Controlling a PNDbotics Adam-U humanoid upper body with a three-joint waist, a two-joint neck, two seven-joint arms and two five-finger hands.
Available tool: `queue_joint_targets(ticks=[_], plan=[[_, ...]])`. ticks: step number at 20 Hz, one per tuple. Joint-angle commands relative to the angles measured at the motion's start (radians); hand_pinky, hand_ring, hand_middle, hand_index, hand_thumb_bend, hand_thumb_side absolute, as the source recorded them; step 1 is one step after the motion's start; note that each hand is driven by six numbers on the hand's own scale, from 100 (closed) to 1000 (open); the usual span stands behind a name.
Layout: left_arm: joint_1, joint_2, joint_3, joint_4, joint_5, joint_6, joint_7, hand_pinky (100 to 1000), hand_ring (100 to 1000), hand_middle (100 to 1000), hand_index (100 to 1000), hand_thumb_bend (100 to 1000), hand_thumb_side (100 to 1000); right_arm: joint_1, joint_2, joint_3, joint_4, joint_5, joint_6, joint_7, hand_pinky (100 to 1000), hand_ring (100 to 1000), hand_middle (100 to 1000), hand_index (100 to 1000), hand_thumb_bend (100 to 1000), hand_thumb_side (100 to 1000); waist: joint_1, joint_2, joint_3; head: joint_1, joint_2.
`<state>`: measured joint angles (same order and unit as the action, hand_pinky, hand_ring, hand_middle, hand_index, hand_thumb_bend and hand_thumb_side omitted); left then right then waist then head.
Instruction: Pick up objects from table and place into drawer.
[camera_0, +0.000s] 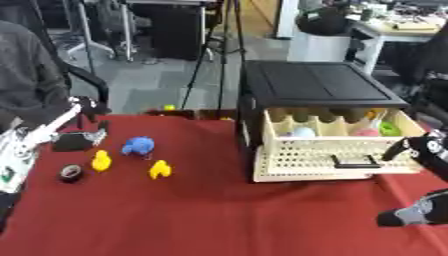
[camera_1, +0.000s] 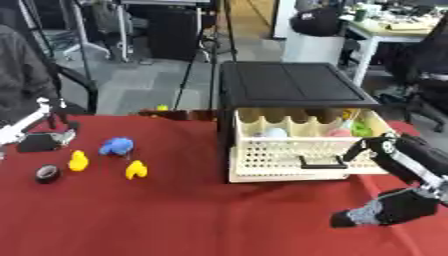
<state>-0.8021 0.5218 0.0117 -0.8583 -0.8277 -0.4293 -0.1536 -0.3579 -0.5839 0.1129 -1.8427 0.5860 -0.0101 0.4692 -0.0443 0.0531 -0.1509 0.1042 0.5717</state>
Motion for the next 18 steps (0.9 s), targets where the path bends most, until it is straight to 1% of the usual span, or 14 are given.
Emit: queue_joint_targets(ticks=[1, 2, 3, 5, 8, 12, 16, 17, 18], plan=[[-0.045, -0.010, 0.003, 0.038, -0.093, 0.002, 0.042, 518, 626, 677, 803, 182, 567, -0.027, -0.011, 0.001, -0.022, -0.009, -0.005, 0.010, 125, 100, 100, 688, 1000, 544, 0.004, -0.004, -0.015, 0.011, -0.013], [-0.053, -0.016, 0.002, 0.055, -0.130, 0.001, 0.044, 523, 627, 676, 806, 193, 575, -0.031, -0.008, 0.002, -0.021, -0.011, -0.005, 0.012, 125, 100, 100, 687, 1000, 543, 0.005, -0.001, -0.024, 0.013, -0.014], [-0.060, -0.021, 0.002, 0.069, -0.165, -0.001, 0.045, 530, 629, 675, 805, 230, 562, -0.036, -0.006, 0.004, -0.021, -0.012, -0.006, 0.014, 125, 100, 100, 687, 1000, 544, 0.006, 0.001, -0.033, 0.016, -0.015], [-0.074, -0.025, 0.005, 0.091, -0.229, -0.010, 0.043, 540, 634, 677, 804, 276, 554, -0.046, -0.002, 0.007, -0.020, -0.014, -0.007, 0.017, 125, 100, 100, 687, 1000, 545, 0.007, 0.005, -0.051, 0.018, -0.019], [-0.090, -0.022, 0.011, 0.108, -0.299, -0.030, 0.032, 541, 634, 679, 802, 324, 485, -0.056, 0.002, 0.008, -0.021, -0.017, -0.008, 0.018, 125, 100, 100, 687, 1000, 544, 0.010, 0.012, -0.073, 0.018, -0.024], [-0.099, -0.020, 0.018, 0.123, -0.349, -0.044, 0.023, 523, 624, 679, 805, 365, 469, -0.061, 0.003, 0.008, -0.020, -0.019, -0.008, 0.019, 126, 100, 100, 686, 1000, 543, 0.012, 0.018, -0.091, 0.020, -0.026], [-0.098, -0.024, 0.019, 0.135, -0.392, -0.053, 0.012, 518, 614, 680, 819, 400, 467, -0.065, 0.005, 0.009, -0.021, -0.019, -0.009, 0.021, 126, 100, 100, 684, 1000, 542, 0.013, 0.023, -0.100, 0.019, -0.026], [-0.098, -0.025, 0.019, 0.137, -0.401, -0.056, 0.009, 518, 610, 678, 817, 436, 462, -0.065, 0.005, 0.008, -0.020, -0.019, -0.008, 0.021, 127, 100, 100, 684, 1000, 539, 0.014, 0.023, -0.101, 0.018, -0.026], [-0.098, -0.026, 0.019, 0.138, -0.411, -0.058, 0.007, 518, 598, 675, 814, 461, 476, -0.064, 0.004, 0.009, -0.020, -0.019, -0.008, 0.021, 127, 100, 100, 683, 1000, 541, 0.014, 0.024, -0.102, 0.018, -0.026]])
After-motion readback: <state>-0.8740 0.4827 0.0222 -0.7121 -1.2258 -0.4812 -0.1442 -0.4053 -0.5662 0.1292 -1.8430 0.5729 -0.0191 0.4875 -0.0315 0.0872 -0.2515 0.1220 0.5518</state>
